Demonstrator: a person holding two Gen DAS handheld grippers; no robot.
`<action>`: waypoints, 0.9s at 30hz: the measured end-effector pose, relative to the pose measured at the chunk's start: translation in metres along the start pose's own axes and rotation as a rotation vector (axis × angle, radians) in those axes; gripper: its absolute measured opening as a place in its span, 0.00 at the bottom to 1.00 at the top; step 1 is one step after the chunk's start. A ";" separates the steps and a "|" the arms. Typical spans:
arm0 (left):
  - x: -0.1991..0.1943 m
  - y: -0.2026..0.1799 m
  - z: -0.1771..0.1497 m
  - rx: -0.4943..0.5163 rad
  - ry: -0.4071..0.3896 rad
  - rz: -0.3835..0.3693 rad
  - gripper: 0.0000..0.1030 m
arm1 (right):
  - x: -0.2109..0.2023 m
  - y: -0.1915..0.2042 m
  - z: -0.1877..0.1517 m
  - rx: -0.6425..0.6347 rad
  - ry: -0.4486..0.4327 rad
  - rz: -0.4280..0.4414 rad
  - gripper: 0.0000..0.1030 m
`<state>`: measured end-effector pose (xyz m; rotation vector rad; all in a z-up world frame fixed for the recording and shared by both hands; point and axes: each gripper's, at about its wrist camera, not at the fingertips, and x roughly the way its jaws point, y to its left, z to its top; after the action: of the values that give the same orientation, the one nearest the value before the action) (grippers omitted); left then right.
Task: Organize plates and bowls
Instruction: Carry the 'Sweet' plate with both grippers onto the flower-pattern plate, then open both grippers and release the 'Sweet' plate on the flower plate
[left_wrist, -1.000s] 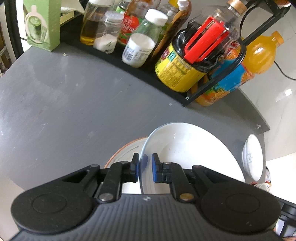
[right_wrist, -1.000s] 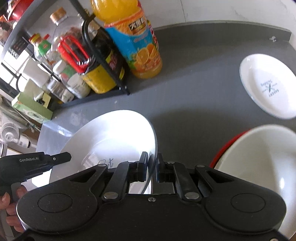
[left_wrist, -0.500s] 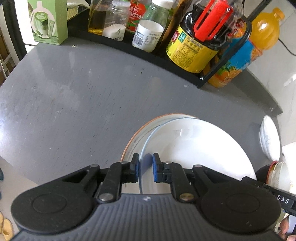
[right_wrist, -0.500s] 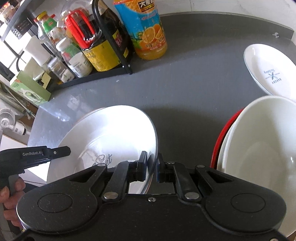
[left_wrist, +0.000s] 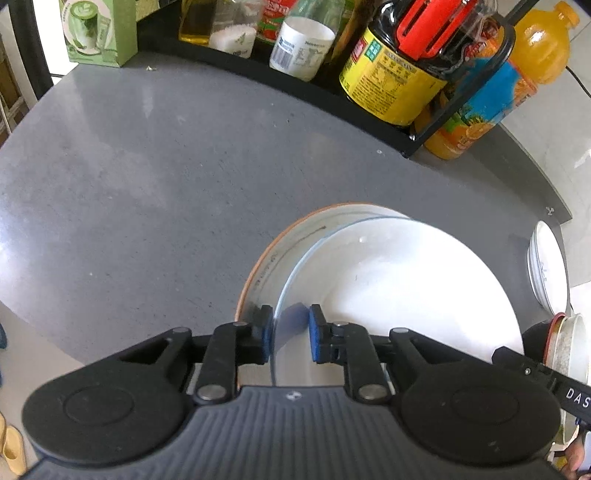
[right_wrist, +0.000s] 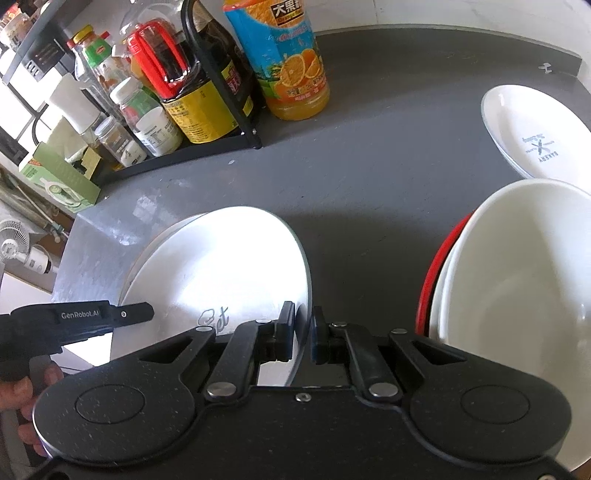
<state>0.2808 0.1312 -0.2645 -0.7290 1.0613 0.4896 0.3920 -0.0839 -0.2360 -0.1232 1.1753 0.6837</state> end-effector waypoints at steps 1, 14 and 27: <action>0.001 0.000 0.001 -0.006 0.008 -0.002 0.17 | 0.000 -0.001 0.000 0.002 0.000 -0.001 0.07; -0.020 -0.003 0.021 -0.010 0.004 0.018 0.38 | 0.003 0.003 0.000 -0.013 -0.015 -0.018 0.08; -0.032 0.015 0.017 -0.034 0.007 0.027 0.41 | 0.020 0.011 0.002 -0.029 0.003 -0.059 0.12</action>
<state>0.2677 0.1526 -0.2350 -0.7474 1.0726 0.5295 0.3913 -0.0655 -0.2499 -0.1830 1.1607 0.6492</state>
